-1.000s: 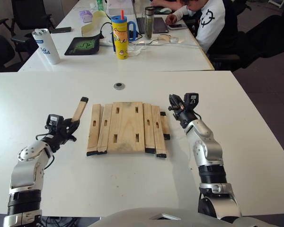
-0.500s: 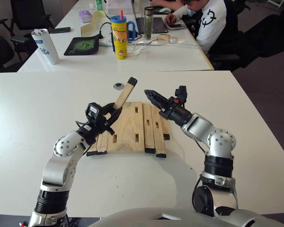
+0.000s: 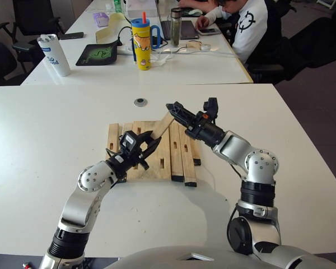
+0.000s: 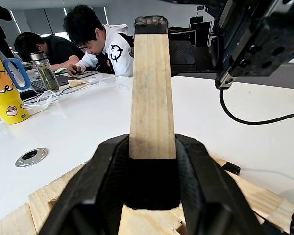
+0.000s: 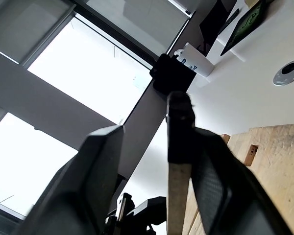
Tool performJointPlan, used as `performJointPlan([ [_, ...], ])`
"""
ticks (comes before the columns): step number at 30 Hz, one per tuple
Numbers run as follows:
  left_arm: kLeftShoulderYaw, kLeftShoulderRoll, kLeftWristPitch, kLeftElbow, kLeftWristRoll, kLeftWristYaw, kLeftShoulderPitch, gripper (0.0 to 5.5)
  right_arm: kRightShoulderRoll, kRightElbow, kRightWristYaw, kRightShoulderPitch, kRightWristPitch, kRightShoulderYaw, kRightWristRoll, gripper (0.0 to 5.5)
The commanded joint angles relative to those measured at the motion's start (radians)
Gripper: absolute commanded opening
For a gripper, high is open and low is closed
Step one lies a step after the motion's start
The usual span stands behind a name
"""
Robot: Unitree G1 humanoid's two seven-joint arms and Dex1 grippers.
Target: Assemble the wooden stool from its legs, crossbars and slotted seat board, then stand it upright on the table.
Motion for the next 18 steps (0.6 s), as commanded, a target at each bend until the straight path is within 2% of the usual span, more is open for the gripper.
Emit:
performJointPlan([
  [1, -0.002, 0.001, -0.005, 0.007, 0.012, -0.002, -0.011, 1.5, 0.005, 0.005, -0.021, -0.011, -0.008, 0.003, 0.01, 1.56],
  [8, 0.005, -0.001, -0.007, 0.008, 0.005, -0.004, -0.003, 1.5, -0.013, 0.007, -0.024, -0.003, -0.016, 0.006, -0.002, 0.49],
  [12, 0.027, -0.009, 0.003, 0.009, -0.034, -0.008, -0.003, 1.5, -0.023, 0.012, -0.019, -0.003, -0.033, 0.01, -0.019, 0.46],
  [14, 0.047, -0.016, 0.0, 0.007, -0.065, -0.013, 0.0, 1.81, -0.021, 0.016, -0.027, 0.0, -0.05, 0.004, -0.028, 0.45],
  [17, 0.168, -0.058, 0.051, -0.01, -0.228, 0.01, 0.004, 2.33, -0.021, 0.002, -0.073, 0.026, -0.083, -0.019, -0.052, 0.45],
  [18, 0.227, -0.068, 0.069, -0.012, -0.293, 0.025, 0.004, 2.17, -0.027, -0.014, -0.09, 0.044, -0.09, -0.031, -0.056, 0.45],
])
